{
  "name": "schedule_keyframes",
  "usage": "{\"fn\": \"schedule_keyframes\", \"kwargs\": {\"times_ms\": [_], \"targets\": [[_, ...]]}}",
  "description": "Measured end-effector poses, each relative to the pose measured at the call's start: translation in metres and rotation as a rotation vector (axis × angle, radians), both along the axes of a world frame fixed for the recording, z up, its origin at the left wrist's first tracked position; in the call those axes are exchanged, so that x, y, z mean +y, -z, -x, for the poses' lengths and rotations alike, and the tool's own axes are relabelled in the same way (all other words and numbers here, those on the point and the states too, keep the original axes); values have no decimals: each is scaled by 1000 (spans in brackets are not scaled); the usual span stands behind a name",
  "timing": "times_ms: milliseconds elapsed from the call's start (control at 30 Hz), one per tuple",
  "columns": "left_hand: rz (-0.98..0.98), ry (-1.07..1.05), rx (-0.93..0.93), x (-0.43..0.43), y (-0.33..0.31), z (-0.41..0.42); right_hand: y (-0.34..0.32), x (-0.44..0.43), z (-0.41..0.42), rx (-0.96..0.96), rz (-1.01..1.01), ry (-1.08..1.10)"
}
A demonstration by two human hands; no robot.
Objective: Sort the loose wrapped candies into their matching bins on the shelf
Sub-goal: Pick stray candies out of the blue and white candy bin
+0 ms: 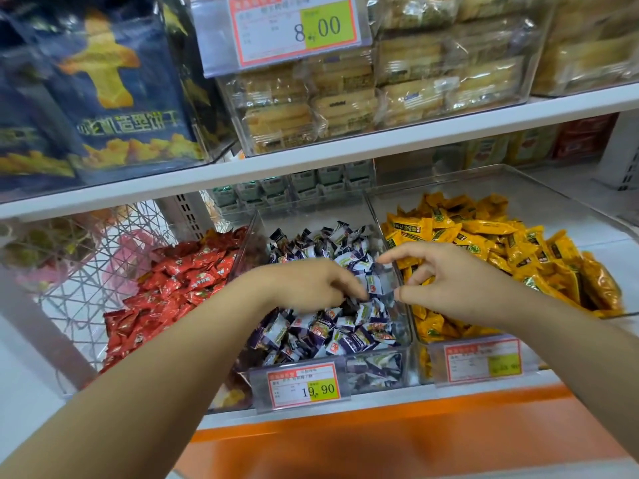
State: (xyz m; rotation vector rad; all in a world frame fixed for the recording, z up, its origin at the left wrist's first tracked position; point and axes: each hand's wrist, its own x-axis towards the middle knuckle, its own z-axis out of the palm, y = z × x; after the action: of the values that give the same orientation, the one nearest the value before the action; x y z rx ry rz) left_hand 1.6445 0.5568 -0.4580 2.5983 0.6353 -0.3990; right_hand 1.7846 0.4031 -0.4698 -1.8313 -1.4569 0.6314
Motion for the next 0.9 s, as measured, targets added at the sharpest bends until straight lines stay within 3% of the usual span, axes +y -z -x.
{"fn": "schedule_keyframes", "kwargs": {"times_ms": [100,267,767,900], "targets": [[-194,-70,-185,17,22,-27,1,2,0,7,-14,-3],[-373,-58,78,17,57,-54,3,3,-2,15,-19,-9],[-206,222,310,-10,22,-1,4,2,-2,47,-12,-19],[-88,178,380,-7,12,8,5,3,-4,47,-19,-20]]}}
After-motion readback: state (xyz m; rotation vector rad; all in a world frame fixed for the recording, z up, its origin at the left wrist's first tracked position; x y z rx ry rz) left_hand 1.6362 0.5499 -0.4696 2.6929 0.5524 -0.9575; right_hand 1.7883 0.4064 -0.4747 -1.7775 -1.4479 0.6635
